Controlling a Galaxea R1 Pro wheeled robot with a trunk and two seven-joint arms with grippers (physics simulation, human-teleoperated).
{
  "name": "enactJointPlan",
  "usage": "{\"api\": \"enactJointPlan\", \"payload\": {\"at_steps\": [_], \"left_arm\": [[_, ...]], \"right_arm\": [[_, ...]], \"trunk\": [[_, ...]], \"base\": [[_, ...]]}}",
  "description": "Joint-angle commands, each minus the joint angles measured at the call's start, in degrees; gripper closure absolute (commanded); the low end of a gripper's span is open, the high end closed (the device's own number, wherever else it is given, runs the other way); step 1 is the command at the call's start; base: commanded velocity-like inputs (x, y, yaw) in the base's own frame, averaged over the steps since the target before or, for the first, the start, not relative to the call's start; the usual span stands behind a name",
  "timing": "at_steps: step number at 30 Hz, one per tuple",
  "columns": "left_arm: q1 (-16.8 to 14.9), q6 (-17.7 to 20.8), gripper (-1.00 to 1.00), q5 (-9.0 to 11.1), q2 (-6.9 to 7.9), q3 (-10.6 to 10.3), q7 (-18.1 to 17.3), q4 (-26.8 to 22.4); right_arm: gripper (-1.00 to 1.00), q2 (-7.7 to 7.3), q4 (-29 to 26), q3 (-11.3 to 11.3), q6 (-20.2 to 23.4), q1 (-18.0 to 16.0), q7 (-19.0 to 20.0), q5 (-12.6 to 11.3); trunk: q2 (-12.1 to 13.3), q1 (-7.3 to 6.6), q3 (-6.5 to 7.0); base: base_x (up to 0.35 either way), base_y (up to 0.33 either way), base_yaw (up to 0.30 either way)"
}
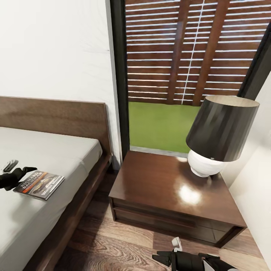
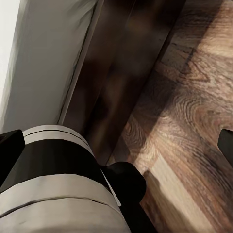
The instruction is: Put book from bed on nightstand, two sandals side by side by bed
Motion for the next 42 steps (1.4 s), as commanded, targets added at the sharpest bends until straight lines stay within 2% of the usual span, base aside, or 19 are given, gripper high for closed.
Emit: {"api": "enactJointPlan", "payload": {"at_steps": [1, 22, 42], "left_arm": [[-0.01, 0.42, -1.00, 0.24, 0.01, -0.91, 0.09, 0.02], [-0.01, 0.42, -1.00, 0.25, 0.01, -0.91, 0.09, 0.02], [-0.01, 0.51, -1.00, 0.24, 0.58, -0.91, 0.09, 0.01]], "right_arm": [[-1.00, -0.02, -0.03, 0.49, 0.25, -0.02, 0.14, -0.52], [-1.00, -0.02, -0.03, 0.51, 0.25, -0.02, 0.14, -0.51], [-1.00, -0.02, -0.03, 0.49, 0.25, -0.02, 0.14, -0.43]], "trunk": [[-0.02, -0.01, -0.06], [-0.02, -0.01, -0.06], [0.25, -0.53, 4.38]], "base": [[-0.001, -0.001, 0.000], [0.000, 0.000, 0.000], [0.000, 0.000, 0.000]]}}
